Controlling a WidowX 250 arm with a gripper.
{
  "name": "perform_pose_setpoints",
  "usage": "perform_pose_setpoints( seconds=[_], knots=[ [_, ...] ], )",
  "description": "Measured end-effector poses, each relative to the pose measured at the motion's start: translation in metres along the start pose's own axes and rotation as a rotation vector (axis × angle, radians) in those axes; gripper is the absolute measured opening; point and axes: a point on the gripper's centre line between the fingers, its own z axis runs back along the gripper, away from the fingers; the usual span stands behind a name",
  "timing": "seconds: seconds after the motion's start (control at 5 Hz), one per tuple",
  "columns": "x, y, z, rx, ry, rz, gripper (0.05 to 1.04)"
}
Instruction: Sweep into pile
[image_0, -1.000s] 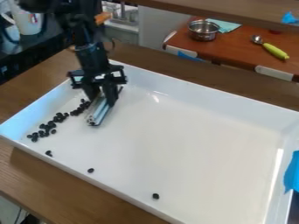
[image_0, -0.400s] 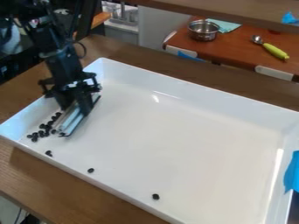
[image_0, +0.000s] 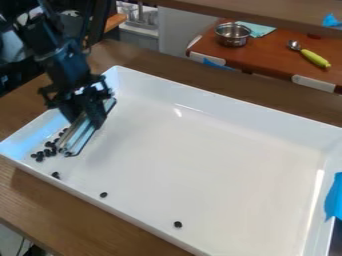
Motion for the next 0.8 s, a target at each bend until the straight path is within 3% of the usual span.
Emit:
perform_pose_setpoints(
  seconds=[0.2,0.6,0.8],
  knots=[
    [-0.011,-0.050,-0.010,-0.070,0.084,-0.023,0.377],
    [-0.028,-0.138,-0.045,-0.056,0.166,-0.033,0.377],
    [-0.041,-0.175,-0.057,-0.056,0.158,-0.089,0.377]
  ],
)
